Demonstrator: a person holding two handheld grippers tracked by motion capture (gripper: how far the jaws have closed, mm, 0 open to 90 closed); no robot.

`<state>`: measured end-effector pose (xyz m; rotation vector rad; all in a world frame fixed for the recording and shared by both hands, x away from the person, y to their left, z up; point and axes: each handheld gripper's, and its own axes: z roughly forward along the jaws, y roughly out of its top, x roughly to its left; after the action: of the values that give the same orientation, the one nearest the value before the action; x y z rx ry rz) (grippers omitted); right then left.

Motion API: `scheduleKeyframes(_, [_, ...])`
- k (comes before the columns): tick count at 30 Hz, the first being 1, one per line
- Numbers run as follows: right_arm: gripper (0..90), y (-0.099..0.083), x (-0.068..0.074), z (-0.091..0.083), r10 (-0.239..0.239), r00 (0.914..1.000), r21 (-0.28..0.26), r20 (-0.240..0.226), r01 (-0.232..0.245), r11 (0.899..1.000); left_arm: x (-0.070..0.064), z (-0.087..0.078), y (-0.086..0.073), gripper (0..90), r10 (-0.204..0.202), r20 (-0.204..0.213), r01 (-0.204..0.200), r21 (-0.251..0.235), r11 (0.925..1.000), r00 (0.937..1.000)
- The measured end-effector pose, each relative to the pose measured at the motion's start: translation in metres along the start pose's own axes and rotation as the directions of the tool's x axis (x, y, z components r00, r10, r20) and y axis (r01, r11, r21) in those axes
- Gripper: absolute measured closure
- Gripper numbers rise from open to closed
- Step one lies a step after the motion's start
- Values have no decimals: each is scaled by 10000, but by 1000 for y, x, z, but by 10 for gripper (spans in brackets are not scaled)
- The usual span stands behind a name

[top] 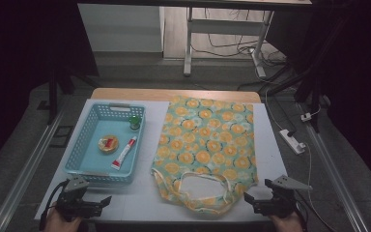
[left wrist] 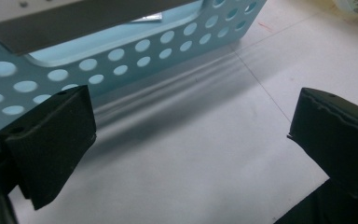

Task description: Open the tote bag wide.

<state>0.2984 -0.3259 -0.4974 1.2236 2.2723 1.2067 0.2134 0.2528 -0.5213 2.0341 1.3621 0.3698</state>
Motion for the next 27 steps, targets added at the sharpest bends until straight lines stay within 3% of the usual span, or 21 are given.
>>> scheduleKeyframes(8, [0, 1, 0, 1, 18, 9999, 97, -99, -17, 10000, 0, 2, 1, 1, 87, 215, -90, 176, 9998, 9997])
scheduleKeyframes(15, [0, 1, 1, 2, -148, 9997, 188, -189, 152, 9997, -2, 3, 1, 0, 243, 128, -246, 262, 9994, 9996])
scheduleKeyframes(27, [0, 1, 4, 3, -468, 9987, 250, -218, 474, 9986, 1, 2, 1, 0, 99, 380, -105, 168, 9998, 9992])
